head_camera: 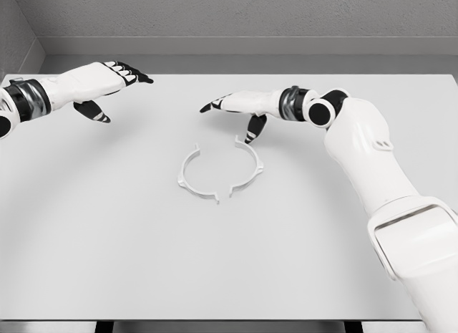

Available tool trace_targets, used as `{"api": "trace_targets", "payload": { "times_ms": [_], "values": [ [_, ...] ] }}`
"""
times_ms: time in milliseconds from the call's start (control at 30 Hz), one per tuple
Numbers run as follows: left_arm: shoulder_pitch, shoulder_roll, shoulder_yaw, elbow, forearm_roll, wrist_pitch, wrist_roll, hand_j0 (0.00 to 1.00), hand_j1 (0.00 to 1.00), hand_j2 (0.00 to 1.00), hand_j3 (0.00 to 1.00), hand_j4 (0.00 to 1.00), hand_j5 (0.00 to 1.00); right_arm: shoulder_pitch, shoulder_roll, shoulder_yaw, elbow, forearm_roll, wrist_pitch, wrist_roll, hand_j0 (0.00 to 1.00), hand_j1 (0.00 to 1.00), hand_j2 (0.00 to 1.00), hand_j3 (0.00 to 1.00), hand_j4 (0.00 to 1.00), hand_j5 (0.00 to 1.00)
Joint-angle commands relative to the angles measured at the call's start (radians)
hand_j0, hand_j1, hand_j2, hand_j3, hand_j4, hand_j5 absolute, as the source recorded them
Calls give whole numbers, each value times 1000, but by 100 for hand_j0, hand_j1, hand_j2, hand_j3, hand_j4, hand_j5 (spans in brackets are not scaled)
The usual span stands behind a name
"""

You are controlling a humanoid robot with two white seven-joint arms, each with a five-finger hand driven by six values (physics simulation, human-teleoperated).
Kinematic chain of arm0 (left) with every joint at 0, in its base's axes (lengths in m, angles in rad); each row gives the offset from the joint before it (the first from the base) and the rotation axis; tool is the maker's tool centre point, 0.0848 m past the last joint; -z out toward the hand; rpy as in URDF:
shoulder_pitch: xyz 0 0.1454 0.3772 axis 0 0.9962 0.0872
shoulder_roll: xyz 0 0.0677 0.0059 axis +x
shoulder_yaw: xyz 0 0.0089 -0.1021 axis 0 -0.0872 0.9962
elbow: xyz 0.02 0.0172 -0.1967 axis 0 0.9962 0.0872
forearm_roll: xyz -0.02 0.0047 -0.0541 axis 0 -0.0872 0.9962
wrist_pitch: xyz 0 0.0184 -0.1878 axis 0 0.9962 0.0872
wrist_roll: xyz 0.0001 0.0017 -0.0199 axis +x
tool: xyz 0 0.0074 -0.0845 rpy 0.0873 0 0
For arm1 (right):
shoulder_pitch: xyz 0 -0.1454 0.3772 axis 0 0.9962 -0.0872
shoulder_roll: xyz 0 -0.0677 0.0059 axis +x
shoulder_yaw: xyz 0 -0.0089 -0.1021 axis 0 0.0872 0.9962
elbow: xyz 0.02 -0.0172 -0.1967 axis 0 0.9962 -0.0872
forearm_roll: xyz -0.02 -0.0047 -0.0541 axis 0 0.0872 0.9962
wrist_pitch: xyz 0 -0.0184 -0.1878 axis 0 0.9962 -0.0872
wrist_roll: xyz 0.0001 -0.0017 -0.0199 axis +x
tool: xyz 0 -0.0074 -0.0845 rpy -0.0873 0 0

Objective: Assemble PVC drainage pipe clamps

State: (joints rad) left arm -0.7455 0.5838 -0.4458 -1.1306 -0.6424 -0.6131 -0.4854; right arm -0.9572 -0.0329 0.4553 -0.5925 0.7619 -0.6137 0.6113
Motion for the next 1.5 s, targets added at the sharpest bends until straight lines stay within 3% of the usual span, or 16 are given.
{"api": "trace_targets", "payload": {
  "times_ms": [0, 967, 1067, 1133, 1167, 1233, 1267, 1333, 1400, 1467],
  "values": [
    [0, 1, 1, 0, 6, 2, 1, 100, 100, 100, 100, 100, 100, 0, 5, -3, -1, -4, 3, 0, 100, 100, 100, 100, 100, 100],
    [-2, 2, 1, 0, 7, 2, 2, 100, 100, 100, 100, 100, 100, 0, 22, 62, -61, -16, 3, 0, 100, 100, 100, 100, 100, 100],
    [-2, 1, 1, -1, 7, 2, 2, 100, 100, 100, 100, 100, 100, -2, 19, 40, -55, -30, 3, 0, 100, 100, 100, 100, 100, 100],
    [-2, 1, 1, -1, 7, 2, 2, 100, 100, 100, 100, 100, 100, -12, 5, -32, -58, -41, 3, 0, 100, 100, 100, 100, 100, 100],
    [-2, 2, 1, -1, 9, 2, 1, 100, 100, 100, 100, 100, 100, -26, -7, -55, -58, -39, 3, 0, 100, 100, 100, 100, 100, 100],
    [0, 4, 1, -1, 12, 2, 2, 100, 100, 100, 100, 100, 100, -28, -111, -106, -99, -90, 3, 0, 100, 100, 100, 100, 100, 100],
    [2, 8, -5, -3, 46, 2, 2, 100, 100, 100, 100, 100, 100, -15, -183, -102, -142, -186, 3, 0, 100, 100, 100, 100, 100, 100],
    [3, -5, -16, -9, 116, 2, 2, 100, 100, 100, 100, 100, 100, -2, -243, -99, -162, -268, 3, 0, 100, 100, 100, 100, 100, 100],
    [5, -18, -22, -17, 191, 2, -1, 100, 100, 100, 100, 100, 100, 35, -351, -99, -227, -394, 3, 0, 100, 100, 100, 100, 100, 100],
    [9, -41, -88, -44, 198, 2, -2, 100, 100, 100, 100, 100, 100, 66, -415, -99, -273, -440, 3, 0, 100, 100, 100, 100, 100, 100]
  ]
}}
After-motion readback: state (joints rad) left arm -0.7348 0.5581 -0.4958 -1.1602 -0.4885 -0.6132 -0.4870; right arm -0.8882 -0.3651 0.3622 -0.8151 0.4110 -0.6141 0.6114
